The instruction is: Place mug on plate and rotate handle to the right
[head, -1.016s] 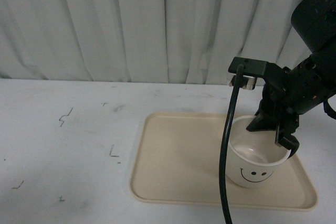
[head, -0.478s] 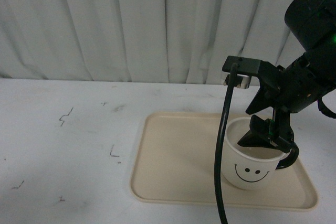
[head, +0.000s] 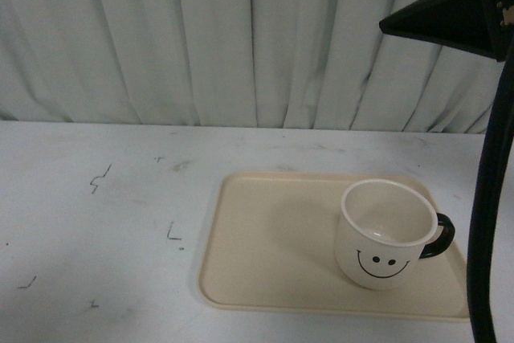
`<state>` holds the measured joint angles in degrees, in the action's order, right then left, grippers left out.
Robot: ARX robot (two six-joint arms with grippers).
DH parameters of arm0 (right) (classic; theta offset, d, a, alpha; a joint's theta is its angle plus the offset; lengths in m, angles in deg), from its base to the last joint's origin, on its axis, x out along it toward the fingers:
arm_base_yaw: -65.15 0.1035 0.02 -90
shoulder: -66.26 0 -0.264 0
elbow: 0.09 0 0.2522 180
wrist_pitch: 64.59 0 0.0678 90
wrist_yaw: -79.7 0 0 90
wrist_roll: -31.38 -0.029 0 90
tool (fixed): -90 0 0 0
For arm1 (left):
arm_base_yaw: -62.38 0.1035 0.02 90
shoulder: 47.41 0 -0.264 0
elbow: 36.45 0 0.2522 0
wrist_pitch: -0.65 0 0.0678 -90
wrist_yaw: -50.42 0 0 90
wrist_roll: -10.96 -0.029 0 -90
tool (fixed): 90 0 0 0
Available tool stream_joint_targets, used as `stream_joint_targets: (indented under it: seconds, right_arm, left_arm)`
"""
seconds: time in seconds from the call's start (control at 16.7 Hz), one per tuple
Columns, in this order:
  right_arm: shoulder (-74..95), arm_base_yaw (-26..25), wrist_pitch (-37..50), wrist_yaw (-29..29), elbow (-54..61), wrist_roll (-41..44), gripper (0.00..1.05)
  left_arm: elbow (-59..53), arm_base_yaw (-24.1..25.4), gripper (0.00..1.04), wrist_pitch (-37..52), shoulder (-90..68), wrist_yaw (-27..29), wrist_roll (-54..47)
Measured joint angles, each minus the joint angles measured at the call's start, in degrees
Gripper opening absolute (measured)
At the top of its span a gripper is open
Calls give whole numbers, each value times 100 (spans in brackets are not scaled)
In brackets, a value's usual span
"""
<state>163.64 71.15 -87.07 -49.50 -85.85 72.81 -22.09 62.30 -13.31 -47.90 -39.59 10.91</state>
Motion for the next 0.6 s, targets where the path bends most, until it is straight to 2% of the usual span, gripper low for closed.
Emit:
stream_joint_targets:
  seconds: [0.24,0.3,0.42,0.48,0.54,0.6]
  right_arm:
    - [61,13,-37,-7,7,-140,98]
    - [79,164,1309,804,487,-605,93]
    - [-433,264,4131,3480,2363,-2413,69]
    - [-734,155,5029,4218,2962,-3093,58]
    - [-1137,4,5759,4533,3453,-3574,46]
    - [-1506,-72,6096,4538,3897,-3821,33]
  left_arm:
    - [0,2,98,-2,0,2,0]
    - [0,2,98,0,0,4,2]
    - [0,2,98,-2,0,2,2]
    - [0,2,98,0,0,7,2]
    - [0,2,98,0,0,2,2]
    - [0,2,98,-2,0,0,0]
